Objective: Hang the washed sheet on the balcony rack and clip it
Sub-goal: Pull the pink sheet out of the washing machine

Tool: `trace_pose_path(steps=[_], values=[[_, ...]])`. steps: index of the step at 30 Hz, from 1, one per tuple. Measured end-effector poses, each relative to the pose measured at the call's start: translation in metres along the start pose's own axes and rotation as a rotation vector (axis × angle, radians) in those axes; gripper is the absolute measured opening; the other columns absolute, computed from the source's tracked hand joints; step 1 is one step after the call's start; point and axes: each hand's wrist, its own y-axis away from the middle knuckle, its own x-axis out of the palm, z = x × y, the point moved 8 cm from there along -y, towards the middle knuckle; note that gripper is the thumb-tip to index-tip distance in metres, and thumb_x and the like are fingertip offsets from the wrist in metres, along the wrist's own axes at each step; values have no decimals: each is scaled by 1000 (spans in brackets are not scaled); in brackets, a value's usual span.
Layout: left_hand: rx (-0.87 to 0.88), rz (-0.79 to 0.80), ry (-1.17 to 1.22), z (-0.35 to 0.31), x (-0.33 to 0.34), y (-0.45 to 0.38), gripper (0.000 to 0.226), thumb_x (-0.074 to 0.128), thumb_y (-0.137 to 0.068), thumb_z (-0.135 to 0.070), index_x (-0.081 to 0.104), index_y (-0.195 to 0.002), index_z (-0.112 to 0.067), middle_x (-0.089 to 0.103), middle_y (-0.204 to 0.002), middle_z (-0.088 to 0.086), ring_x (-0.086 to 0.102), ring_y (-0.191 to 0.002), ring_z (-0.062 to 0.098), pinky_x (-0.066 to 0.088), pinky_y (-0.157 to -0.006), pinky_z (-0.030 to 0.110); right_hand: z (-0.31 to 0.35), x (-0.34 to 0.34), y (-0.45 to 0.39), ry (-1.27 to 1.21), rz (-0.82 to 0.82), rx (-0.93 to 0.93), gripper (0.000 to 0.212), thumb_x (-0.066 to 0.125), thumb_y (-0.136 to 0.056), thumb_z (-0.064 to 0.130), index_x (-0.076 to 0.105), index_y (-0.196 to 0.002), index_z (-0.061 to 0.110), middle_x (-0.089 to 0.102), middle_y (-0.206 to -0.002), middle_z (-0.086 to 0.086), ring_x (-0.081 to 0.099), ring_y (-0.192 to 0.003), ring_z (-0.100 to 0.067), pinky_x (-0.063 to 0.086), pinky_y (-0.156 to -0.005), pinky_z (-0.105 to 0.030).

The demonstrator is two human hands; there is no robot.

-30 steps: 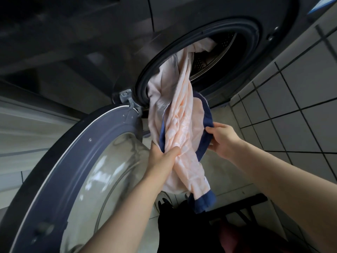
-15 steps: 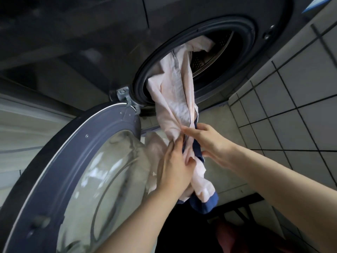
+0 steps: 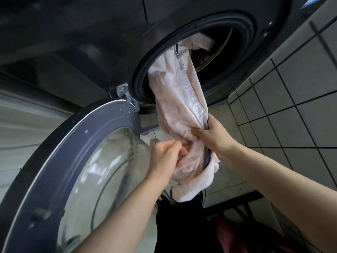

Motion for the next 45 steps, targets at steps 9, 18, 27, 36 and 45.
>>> trace_pose_path(steps=[9,18,27,36,45], values=[[-319,-253,185,26,-17,-42,48,50,-65,-61,65,-87,-22,71,-102,9,65,-98,30,51,-95,45,22,-19,37,20,84,-152,52,57,-89,6,42,-133,30,61,-121,13,57,-114,-5,46,-101,-40],[-261,34,566,-19,29,-25,75,33,-85,-77,60,-126,-21,69,-117,9,64,-110,23,45,-103,41,33,-26,57,322,41,-184,74,59,-92,20,11,-149,18,52,-118,14,53,-99,1,42,-92,-16],[-161,60,315,-46,27,-8,81,87,-55,-51,60,-122,-14,72,-109,3,68,-103,19,52,-96,41,45,1,87,957,36,-797,65,60,-89,11,29,-145,0,41,-136,-14,56,-102,-30,51,-82,-37],[-205,-225,17,-39,-9,10,48,73,-74,-10,47,-114,-15,59,-96,-2,57,-90,17,44,-74,27,51,2,108,862,300,-915,45,56,-93,8,47,-137,6,53,-137,-4,50,-123,-12,40,-99,-15],[-19,-116,-243,-56,-23,46,89,69,-73,-13,23,-148,-32,48,-116,-11,47,-100,10,39,-82,24,58,12,47,1402,137,-912,121,81,-67,46,1,-153,15,17,-156,-15,16,-143,-39,18,-118,-49]])
